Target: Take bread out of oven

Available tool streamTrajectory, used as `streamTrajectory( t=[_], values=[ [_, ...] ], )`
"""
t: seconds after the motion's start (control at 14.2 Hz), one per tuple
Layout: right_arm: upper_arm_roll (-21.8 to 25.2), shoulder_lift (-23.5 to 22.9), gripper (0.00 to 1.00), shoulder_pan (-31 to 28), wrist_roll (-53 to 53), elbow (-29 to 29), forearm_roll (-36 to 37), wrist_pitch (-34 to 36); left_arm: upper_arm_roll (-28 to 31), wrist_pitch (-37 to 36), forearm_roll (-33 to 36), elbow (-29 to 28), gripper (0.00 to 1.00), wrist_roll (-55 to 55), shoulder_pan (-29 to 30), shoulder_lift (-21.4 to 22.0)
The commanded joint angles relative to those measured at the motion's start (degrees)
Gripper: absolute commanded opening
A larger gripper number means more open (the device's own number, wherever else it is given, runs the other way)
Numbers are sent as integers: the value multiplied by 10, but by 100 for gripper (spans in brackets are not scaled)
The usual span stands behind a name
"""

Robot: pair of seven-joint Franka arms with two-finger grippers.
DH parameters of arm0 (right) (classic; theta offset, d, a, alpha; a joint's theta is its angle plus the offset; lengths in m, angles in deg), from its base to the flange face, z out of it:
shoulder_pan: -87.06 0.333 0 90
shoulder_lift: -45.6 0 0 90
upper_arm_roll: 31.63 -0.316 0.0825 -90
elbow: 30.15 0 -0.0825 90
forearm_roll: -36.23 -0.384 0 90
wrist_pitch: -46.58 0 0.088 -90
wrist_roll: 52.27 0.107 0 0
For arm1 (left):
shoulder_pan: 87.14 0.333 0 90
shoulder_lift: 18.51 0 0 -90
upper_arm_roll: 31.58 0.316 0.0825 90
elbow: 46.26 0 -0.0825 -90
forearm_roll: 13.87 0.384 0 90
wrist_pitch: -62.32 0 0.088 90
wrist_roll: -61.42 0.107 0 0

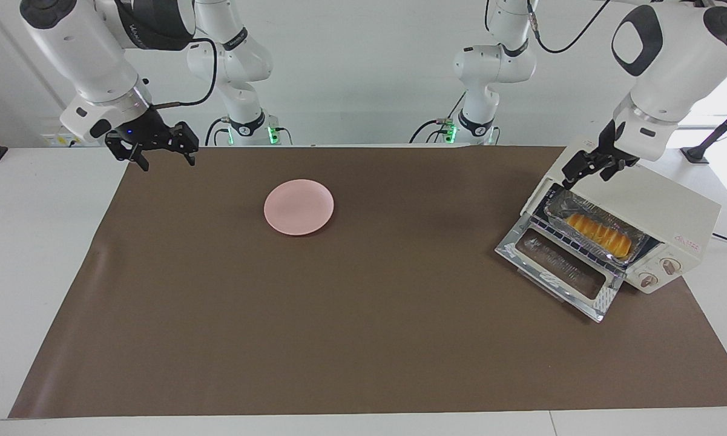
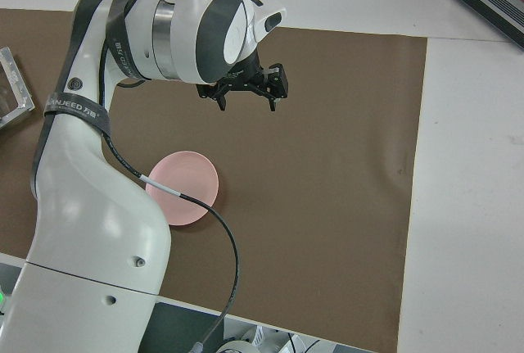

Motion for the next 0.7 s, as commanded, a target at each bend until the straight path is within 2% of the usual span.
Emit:
streamTrajectory(
  t=[0.0, 0.14, 0.35, 0.63],
  values=[
    [-6, 8, 100, -8, -11, -5, 5, 6, -2, 3, 41, 103, 100, -93, -4, -118],
    [-6, 8, 100, -9, -11, -5, 5, 6, -2, 45, 74, 98, 100, -116, -2, -129],
    [-6, 8, 100, -9, -11, -5, 5, 6, -2, 95, 123, 56, 100, -207, -2, -145],
    [-6, 8, 100, -9, -12, -5, 5, 6, -1, 136, 129, -21, 100, -254, -2, -121]
  ],
)
